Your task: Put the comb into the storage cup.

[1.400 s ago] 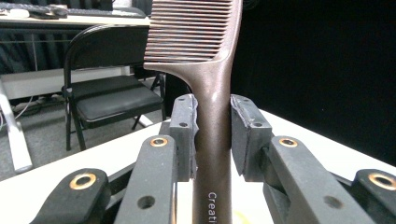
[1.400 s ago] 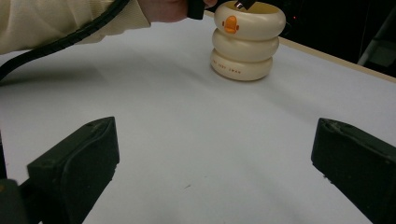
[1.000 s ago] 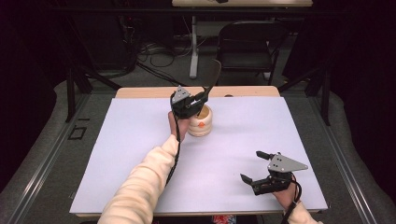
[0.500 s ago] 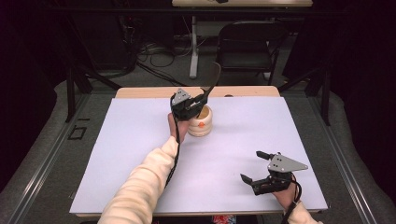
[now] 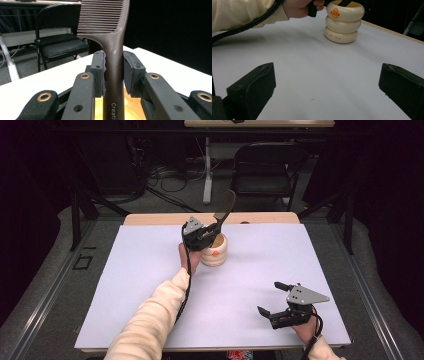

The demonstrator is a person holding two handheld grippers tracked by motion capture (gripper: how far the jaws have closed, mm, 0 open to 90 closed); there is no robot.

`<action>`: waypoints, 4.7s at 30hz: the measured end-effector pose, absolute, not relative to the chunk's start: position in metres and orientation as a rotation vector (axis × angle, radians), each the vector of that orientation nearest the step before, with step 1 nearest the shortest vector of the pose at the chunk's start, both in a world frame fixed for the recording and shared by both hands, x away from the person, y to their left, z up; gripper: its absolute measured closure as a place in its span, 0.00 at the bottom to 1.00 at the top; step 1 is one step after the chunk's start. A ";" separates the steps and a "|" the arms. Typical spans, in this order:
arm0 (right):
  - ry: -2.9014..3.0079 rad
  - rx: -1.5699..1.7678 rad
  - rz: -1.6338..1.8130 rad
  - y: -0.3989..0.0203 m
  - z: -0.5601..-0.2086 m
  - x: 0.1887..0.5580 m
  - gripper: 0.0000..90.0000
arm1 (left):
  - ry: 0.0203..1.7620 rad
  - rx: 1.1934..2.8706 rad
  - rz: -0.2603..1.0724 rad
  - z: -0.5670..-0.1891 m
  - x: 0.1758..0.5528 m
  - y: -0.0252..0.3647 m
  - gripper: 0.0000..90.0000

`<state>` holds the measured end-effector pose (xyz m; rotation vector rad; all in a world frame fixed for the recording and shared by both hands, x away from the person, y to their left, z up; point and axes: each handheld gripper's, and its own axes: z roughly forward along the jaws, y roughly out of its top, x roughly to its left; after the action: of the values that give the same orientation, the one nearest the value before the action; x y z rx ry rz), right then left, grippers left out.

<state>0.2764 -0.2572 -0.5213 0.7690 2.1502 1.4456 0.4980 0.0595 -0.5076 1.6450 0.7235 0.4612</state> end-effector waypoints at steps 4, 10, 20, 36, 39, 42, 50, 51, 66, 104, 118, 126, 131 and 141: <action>2.150 0.769 1.446 -0.257 -0.521 0.277 0.01 | 0.725 1.647 0.460 -0.508 0.497 0.059 0.80; 2.151 0.768 1.444 -0.257 -0.521 0.277 0.01 | 0.721 1.664 0.471 -0.508 0.496 0.061 0.80; 2.151 0.772 1.446 -0.257 -0.521 0.276 0.01 | 0.723 1.674 0.470 -0.510 0.495 0.061 0.80; 2.151 0.768 1.446 -0.257 -0.522 0.277 0.01 | 0.722 1.694 0.477 -0.512 0.495 0.060 0.80; 2.152 0.770 1.444 -0.257 -0.521 0.276 0.01 | 0.716 1.709 0.477 -0.511 0.494 0.060 0.80; 2.152 0.769 1.446 -0.256 -0.521 0.277 0.01 | 0.719 1.713 0.475 -0.511 0.494 0.060 0.79; 2.152 0.769 1.447 -0.257 -0.521 0.277 0.01 | 0.695 1.722 0.457 -0.509 0.492 0.065 0.66; 2.153 0.769 1.446 -0.256 -0.521 0.276 0.01 | 0.697 1.726 0.464 -0.508 0.491 0.065 0.66; 2.153 0.770 1.448 -0.256 -0.522 0.277 0.01 | 0.711 1.716 0.435 -0.493 0.487 0.077 0.35; 2.158 0.783 1.436 -0.256 -0.521 0.278 0.00 | 0.698 1.914 0.414 -0.455 0.455 0.115 0.00; 2.158 0.789 1.437 -0.255 -0.522 0.277 0.01 | 0.719 1.937 0.424 -0.451 0.430 0.139 0.00; 2.159 0.791 1.431 -0.255 -0.522 0.278 0.01 | 0.749 1.950 0.426 -0.456 0.419 0.155 0.00; 2.158 0.789 1.431 -0.255 -0.522 0.278 0.01 | 0.763 1.948 0.435 -0.458 0.411 0.163 0.00; 2.159 0.794 1.428 -0.255 -0.522 0.277 0.01 | 0.780 1.955 0.449 -0.462 0.391 0.179 0.00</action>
<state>0.2773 -0.2552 -0.5218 0.7937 2.1591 1.4283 0.3914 0.1793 -0.4621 1.9548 0.7797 0.4489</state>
